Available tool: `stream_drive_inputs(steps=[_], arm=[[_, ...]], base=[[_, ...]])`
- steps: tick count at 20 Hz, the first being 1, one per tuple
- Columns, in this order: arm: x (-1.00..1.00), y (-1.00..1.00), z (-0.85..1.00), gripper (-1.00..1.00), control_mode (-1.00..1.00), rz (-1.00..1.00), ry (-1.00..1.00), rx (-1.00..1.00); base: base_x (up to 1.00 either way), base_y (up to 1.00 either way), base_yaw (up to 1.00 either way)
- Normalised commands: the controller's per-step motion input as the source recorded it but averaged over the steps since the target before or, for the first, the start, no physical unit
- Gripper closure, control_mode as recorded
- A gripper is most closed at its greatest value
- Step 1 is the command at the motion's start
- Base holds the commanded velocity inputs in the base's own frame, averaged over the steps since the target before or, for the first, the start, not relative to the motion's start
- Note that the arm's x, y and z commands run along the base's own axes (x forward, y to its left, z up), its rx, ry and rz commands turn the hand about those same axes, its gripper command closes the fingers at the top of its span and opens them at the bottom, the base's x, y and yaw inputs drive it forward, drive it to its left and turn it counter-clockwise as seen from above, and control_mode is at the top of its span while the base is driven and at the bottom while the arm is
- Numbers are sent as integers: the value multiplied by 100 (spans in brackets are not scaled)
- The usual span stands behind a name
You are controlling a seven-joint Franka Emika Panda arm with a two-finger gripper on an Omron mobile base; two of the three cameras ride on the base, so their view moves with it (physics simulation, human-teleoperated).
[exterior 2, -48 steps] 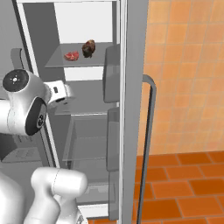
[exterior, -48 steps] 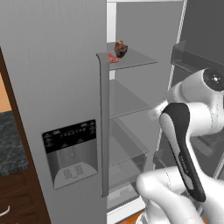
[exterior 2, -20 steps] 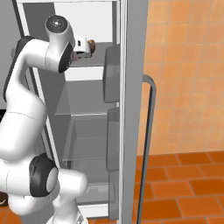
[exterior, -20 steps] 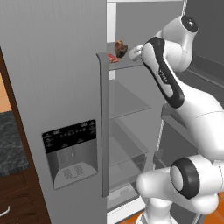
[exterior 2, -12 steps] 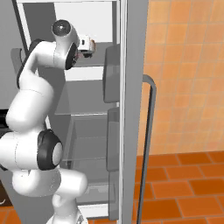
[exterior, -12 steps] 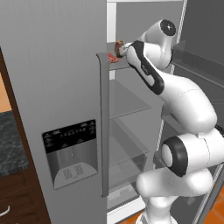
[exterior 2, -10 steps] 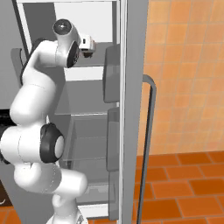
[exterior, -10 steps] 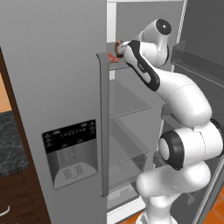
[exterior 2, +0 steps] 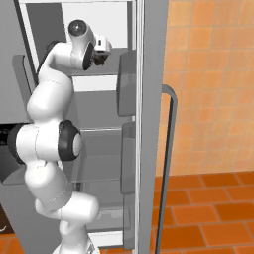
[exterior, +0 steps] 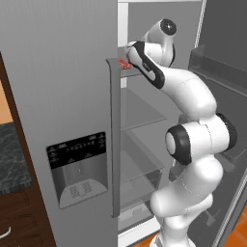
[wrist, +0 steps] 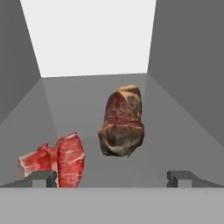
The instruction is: Place one mushroom and one steak in each tupperware on the nearby counter, to pack two identical lunches.
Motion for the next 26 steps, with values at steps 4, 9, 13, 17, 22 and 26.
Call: stream_drive_inputs(steps=[4,9,13,17,22,26], arm=[[55,0,-2,-100,-100,3,5,-1],[32,0,0,-100,-100,0,2,-1],[10,1,-15,-100,-100,0,0,-1],[16,2,-13,-100,-100,0,2,-1],[28,0,-13,-100,-100,0,0,-2],[24,0,-7,-100,-100,0,0,-2]], base=[[0,0,0],[0,0,0],[0,0,0],[0,0,0],[0,0,0],[0,0,0]])
